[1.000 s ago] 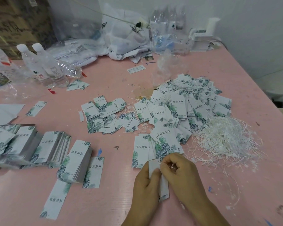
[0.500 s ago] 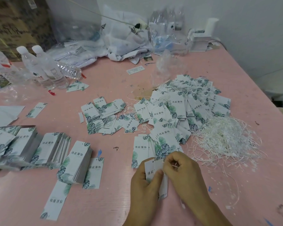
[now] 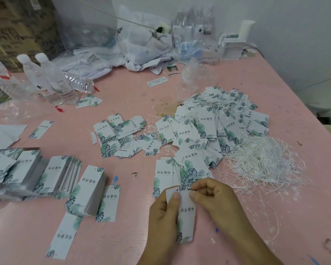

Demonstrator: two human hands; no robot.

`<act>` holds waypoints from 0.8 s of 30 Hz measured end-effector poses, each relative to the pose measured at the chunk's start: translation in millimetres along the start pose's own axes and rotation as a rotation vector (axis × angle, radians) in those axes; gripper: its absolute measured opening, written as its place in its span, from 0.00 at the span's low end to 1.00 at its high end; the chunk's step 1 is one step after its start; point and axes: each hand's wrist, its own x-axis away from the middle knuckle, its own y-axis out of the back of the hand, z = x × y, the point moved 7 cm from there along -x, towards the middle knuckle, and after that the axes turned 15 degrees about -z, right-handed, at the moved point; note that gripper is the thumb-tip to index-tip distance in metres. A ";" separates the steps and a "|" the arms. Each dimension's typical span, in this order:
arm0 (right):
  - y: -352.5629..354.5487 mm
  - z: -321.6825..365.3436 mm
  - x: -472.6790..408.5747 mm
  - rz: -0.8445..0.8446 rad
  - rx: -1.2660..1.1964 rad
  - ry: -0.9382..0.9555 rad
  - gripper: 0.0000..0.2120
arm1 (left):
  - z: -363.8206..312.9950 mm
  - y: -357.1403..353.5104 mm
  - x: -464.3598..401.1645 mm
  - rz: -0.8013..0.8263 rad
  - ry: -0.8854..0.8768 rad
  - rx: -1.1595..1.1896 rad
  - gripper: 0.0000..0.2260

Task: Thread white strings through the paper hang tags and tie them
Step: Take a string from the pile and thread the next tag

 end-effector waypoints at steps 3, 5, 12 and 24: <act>-0.4 -1.9 -0.1 0.040 -0.054 -0.036 0.08 | 3.3 -1.9 -0.3 0.024 0.140 0.106 0.21; -1.1 -1.6 0.5 0.092 -0.081 -0.048 0.07 | 2.8 -4.5 -1.2 0.059 0.163 0.135 0.19; -2.2 1.3 -0.4 0.256 -0.046 -0.067 0.05 | 3.4 -8.8 -3.5 0.150 0.220 0.200 0.20; 2.2 -20.2 -2.1 0.192 -0.246 -0.265 0.05 | -6.2 2.6 -10.0 -0.019 0.016 0.092 0.14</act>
